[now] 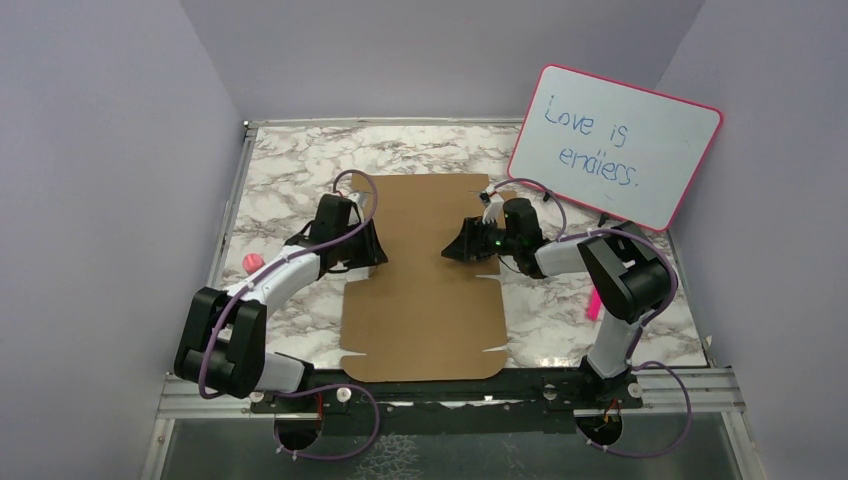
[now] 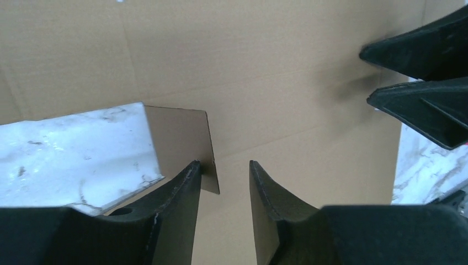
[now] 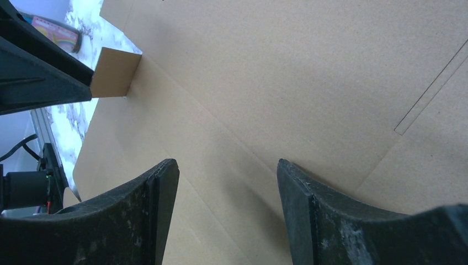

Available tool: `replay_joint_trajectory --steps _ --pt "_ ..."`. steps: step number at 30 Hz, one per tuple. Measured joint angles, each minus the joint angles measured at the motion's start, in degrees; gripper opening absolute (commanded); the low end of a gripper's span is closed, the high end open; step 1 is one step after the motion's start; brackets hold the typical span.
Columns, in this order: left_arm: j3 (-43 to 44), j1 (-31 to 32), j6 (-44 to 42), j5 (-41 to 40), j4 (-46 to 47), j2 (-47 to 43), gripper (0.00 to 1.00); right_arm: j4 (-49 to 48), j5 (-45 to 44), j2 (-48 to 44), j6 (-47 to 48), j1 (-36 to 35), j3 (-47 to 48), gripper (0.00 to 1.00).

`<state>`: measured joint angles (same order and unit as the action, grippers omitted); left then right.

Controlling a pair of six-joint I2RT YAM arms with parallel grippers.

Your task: Fold the paper box

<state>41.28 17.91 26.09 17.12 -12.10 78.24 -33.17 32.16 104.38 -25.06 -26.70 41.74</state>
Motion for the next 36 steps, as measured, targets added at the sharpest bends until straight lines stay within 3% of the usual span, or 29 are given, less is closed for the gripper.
replay_joint_trajectory --steps 7,19,28,36 --pt "6.80 -2.21 -4.31 -3.89 -5.38 -0.02 0.47 0.00 0.00 0.00 0.00 0.00 0.00 0.71" --pt "15.93 -18.47 -12.33 -5.09 -7.63 3.34 0.60 0.00 -0.02 -0.02 0.00 0.00 0.00 0.71" --pt "24.06 -25.75 -15.21 0.24 -7.76 20.15 0.60 0.00 -0.02 -0.02 0.00 0.00 0.00 0.71" --pt "28.50 -26.40 -17.55 6.19 -8.92 28.59 0.49 -0.04 0.00 -0.02 0.00 0.00 0.00 0.71"
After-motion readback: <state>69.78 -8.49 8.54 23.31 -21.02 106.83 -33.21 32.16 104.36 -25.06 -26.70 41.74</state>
